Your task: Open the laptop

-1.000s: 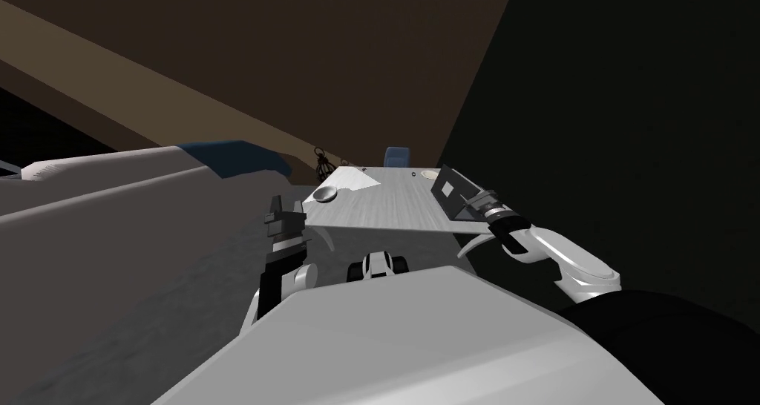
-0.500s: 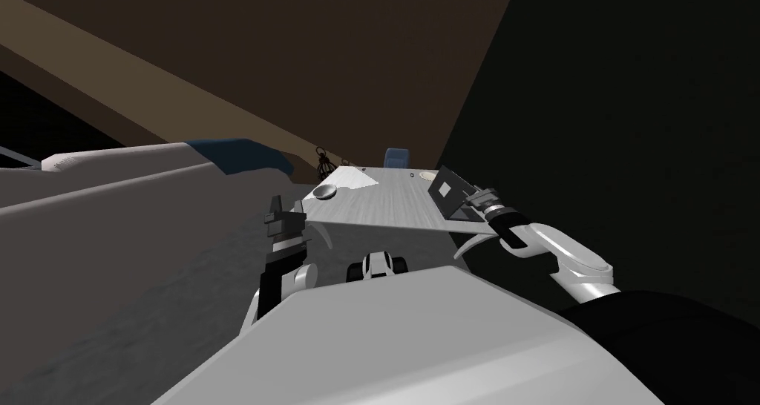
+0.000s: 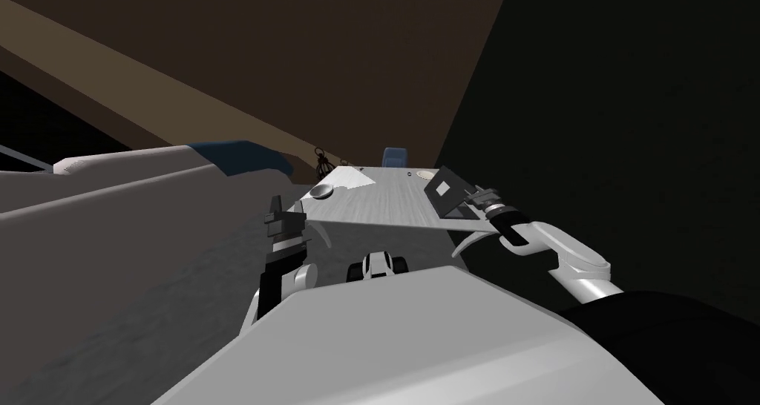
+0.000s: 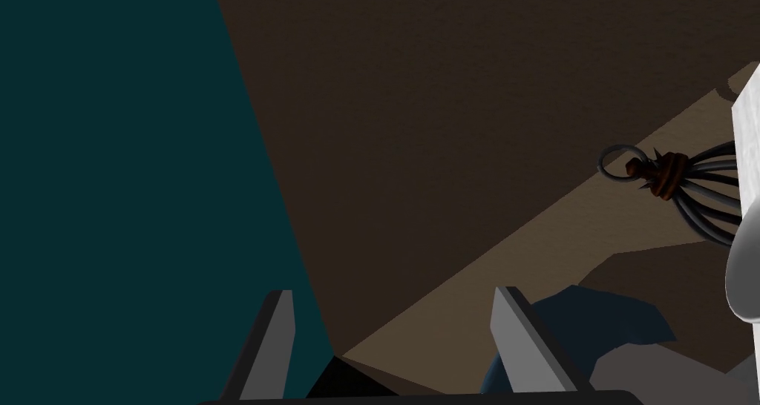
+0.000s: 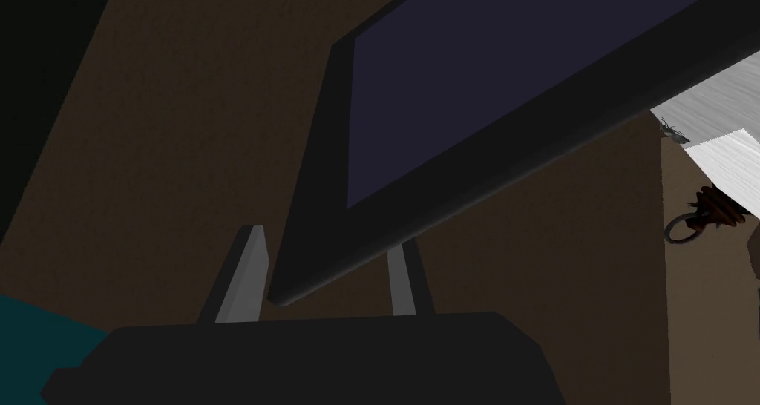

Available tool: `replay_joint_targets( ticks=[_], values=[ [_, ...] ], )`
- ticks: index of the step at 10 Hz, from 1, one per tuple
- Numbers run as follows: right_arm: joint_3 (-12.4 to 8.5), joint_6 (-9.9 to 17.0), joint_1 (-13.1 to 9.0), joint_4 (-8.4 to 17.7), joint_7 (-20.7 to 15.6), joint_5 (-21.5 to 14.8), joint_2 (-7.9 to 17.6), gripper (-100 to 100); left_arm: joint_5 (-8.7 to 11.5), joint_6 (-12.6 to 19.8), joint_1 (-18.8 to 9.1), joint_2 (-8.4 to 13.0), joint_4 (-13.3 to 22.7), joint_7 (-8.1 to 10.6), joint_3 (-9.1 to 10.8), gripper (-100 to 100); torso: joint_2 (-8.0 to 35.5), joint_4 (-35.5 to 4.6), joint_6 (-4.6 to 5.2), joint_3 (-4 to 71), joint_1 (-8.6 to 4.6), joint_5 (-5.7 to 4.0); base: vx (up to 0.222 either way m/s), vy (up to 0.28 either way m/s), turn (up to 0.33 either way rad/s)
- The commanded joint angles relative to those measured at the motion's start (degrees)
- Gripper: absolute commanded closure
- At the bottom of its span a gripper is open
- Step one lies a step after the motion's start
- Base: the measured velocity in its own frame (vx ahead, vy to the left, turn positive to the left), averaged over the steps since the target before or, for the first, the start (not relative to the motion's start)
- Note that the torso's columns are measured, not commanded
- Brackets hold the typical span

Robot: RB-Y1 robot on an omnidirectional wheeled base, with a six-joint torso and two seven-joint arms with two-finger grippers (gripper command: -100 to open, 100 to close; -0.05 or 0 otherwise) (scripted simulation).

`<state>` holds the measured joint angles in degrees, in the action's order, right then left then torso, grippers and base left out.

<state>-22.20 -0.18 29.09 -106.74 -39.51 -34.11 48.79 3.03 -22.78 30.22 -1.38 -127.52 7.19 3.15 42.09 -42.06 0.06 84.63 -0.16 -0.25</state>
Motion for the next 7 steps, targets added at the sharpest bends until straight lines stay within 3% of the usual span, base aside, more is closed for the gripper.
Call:
replay_joint_targets(
  ticks=[1, 7],
  values=[
    [0.9, -1.3, -2.0, 3.0, 2.4, 2.2, -2.0, 100, 0.0, 0.0, 0.0, 0.0, 0.0, 0.0, 0.0, 0, 0.0, 0.0, -0.1, 0.0, -0.01, 0.01, -0.057, -0.112, 0.059],
    [3.0, -4.3, -6.8, 10.0, 8.0, 7.3, -6.7, 100, 0.0, 0.0, 0.0, 0.0, 0.0, 0.0, 0.0, 0, -0.1, 0.2, -0.17, 0.0, -0.17, -0.26, -0.055, -0.105, 0.038]
  ],
)
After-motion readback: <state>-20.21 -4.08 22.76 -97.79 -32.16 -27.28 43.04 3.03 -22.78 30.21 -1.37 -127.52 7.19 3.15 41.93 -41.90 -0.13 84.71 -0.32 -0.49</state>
